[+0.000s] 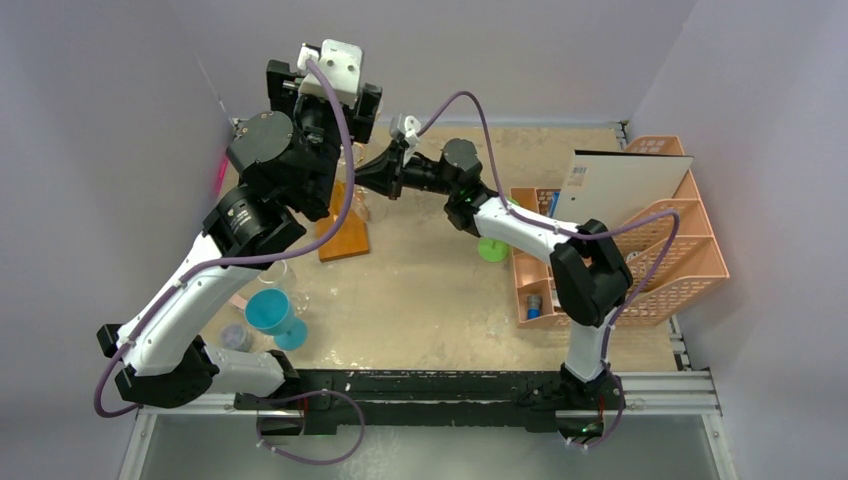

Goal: Place the wine glass upside down on the wine glass rack

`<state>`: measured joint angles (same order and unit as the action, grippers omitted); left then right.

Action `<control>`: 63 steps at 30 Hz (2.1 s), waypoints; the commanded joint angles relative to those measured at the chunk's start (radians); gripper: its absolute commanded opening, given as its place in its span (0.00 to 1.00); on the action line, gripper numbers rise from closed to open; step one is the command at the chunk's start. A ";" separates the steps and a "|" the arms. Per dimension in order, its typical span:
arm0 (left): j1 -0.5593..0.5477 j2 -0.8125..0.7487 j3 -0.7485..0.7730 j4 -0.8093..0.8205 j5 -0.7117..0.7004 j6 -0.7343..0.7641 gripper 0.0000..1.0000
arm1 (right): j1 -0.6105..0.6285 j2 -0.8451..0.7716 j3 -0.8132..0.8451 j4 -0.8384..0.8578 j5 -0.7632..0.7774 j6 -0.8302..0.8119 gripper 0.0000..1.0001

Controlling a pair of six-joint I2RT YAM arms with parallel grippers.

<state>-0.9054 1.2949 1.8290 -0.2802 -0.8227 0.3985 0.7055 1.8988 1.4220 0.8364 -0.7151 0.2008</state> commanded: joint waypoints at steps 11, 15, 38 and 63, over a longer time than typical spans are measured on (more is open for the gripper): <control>0.000 -0.011 0.013 -0.040 0.013 -0.073 0.76 | 0.007 -0.106 -0.061 0.103 0.174 -0.023 0.00; 0.000 -0.012 0.010 -0.046 0.017 -0.083 0.76 | 0.007 -0.101 -0.048 0.061 0.216 -0.021 0.00; 0.000 -0.014 0.031 -0.079 0.021 -0.101 0.76 | 0.007 -0.057 -0.005 -0.031 0.222 0.002 0.45; 0.000 0.052 0.055 -0.295 0.386 -0.341 0.91 | 0.004 -0.642 -0.284 -0.691 0.901 -0.093 0.68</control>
<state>-0.9054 1.3258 1.8709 -0.5255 -0.5598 0.1471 0.7120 1.3361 1.0801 0.4427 -0.1551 0.1268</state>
